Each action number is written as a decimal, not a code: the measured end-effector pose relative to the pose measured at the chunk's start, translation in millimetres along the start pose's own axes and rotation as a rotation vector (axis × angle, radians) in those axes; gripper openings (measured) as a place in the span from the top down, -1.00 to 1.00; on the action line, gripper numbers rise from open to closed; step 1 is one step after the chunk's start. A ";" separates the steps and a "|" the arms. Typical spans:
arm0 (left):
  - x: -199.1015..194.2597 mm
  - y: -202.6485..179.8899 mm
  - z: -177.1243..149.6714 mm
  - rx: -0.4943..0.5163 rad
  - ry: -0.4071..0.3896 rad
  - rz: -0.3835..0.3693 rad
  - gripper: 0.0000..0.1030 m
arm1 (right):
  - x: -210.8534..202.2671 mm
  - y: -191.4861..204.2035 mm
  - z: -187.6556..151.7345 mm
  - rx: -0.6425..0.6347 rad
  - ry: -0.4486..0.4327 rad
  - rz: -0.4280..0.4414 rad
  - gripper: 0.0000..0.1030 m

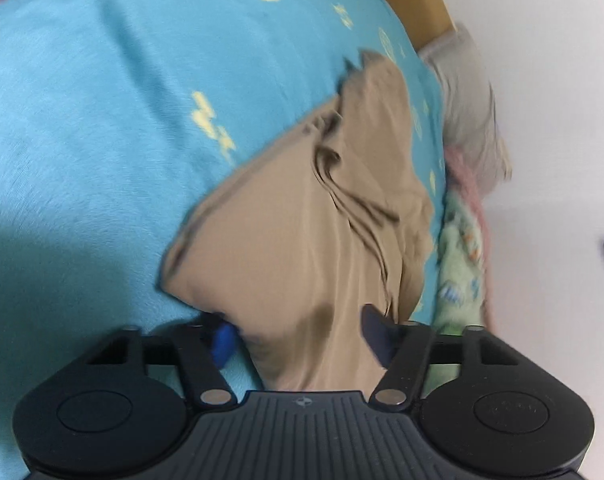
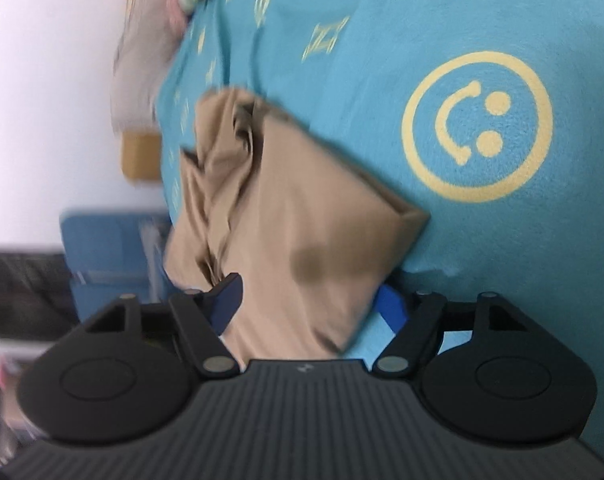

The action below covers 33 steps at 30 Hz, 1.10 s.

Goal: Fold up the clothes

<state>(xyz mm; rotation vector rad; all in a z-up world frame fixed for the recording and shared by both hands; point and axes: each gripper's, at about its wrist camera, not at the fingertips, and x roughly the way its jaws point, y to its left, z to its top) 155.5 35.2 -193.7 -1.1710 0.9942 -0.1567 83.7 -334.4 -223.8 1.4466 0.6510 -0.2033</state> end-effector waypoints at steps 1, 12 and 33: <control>0.8 3.8 0.8 -0.018 -0.003 0.001 0.24 | 0.5 0.3 1.0 -0.003 -0.018 -0.003 -0.26; -26.7 -19.5 -3.8 0.096 -0.078 -0.052 0.84 | -21.4 23.2 -1.3 -0.144 -0.093 -0.036 0.77; -197.8 -75.5 -84.7 0.228 0.005 0.014 0.85 | -202.2 73.7 -51.1 -0.403 -0.057 0.024 0.80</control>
